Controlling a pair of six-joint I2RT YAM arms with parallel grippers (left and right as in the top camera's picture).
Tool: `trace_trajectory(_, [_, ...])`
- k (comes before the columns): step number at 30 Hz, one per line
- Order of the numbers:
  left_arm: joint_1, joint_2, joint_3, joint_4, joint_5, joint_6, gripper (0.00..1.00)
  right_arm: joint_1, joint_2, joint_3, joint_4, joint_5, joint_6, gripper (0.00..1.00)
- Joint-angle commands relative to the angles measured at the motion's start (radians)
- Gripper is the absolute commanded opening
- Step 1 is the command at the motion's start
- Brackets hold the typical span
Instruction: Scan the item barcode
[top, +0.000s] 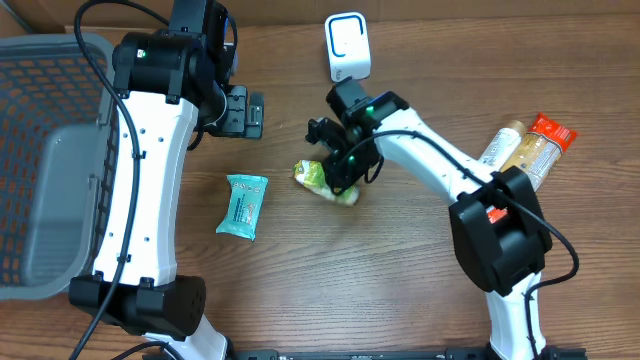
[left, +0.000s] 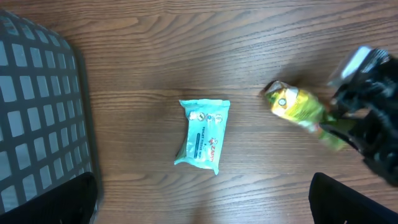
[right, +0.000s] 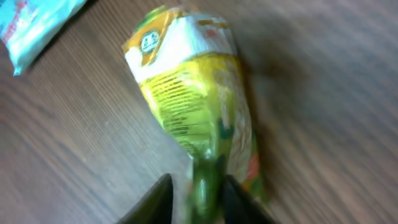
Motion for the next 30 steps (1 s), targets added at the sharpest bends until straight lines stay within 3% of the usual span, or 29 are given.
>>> trace_trajectory(1, [0.005, 0.008, 0.001, 0.002, 0.002, 0.015, 1.00, 0.063, 0.003, -0.021, 0.001, -0.010, 0.074, 0.04])
trace_trajectory(3, [0.005, 0.008, 0.001, 0.002, 0.002, 0.015, 1.00, 0.096, 0.003, -0.028, 0.004, 0.010, 0.118, 0.04])
trace_trajectory(7, [0.005, 0.008, 0.001, 0.002, 0.001, 0.015, 1.00, 0.163, 0.003, -0.041, 0.025, 0.146, 0.348, 0.04])
trace_trajectory(10, [0.005, 0.008, 0.001, 0.002, 0.002, 0.015, 1.00, 0.224, 0.003, -0.047, 0.027, 0.336, 0.578, 0.04])
trace_trajectory(14, [0.005, 0.008, 0.001, 0.002, 0.002, 0.015, 1.00, 0.284, 0.003, -0.036, -0.016, 0.669, 0.755, 0.04])
trace_trajectory(21, [0.005, 0.008, 0.001, 0.002, 0.002, 0.015, 1.00, 0.266, -0.020, 0.018, -0.230, 1.009, 0.878, 0.04])
trace_trajectory(26, [0.005, 0.008, 0.001, 0.002, 0.002, 0.015, 1.00, 0.229, -0.052, 0.018, -0.277, 1.060, 0.879, 0.04])
trace_trajectory(30, [0.005, 0.008, 0.001, 0.002, 0.002, 0.015, 1.00, 0.226, -0.051, -0.008, -0.247, 0.990, 0.865, 0.04])
